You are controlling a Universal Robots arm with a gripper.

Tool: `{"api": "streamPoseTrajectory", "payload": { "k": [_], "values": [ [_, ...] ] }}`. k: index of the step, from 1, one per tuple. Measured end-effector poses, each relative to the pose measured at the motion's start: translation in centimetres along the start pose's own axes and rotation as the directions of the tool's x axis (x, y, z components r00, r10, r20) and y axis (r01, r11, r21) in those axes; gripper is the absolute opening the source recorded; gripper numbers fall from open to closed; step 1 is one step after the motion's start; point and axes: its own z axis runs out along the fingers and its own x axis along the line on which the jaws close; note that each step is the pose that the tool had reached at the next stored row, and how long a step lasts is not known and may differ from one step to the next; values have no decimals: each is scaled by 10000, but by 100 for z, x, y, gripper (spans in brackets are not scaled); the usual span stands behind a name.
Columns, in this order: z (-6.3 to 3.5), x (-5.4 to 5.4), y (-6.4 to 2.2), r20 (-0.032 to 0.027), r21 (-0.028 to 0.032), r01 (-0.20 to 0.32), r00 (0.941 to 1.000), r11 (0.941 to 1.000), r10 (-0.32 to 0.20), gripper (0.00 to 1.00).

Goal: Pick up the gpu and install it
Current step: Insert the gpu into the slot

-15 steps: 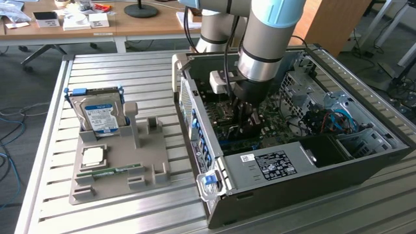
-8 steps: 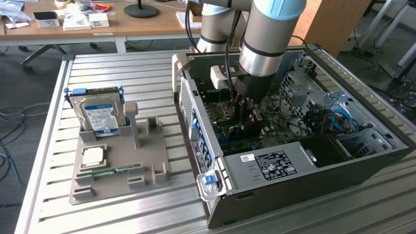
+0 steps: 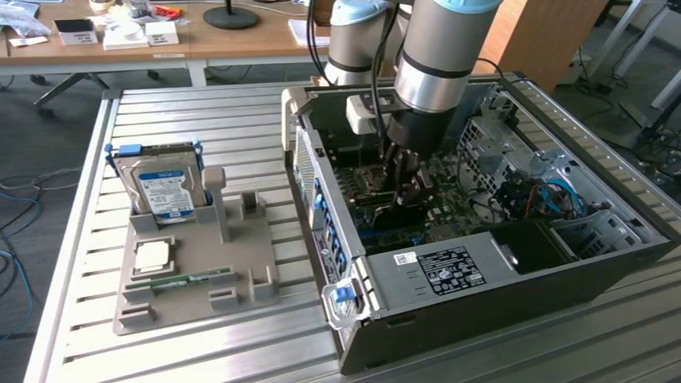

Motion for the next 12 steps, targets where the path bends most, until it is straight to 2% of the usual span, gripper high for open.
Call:
{"api": "streamPoseTrajectory", "payload": {
  "k": [8,12],
  "values": [
    [-3,0,0,-3,-1,0,10000,10000,0,46],
    [-37,0,0,5,-1,0,10000,10000,0,46]
  ]
}}
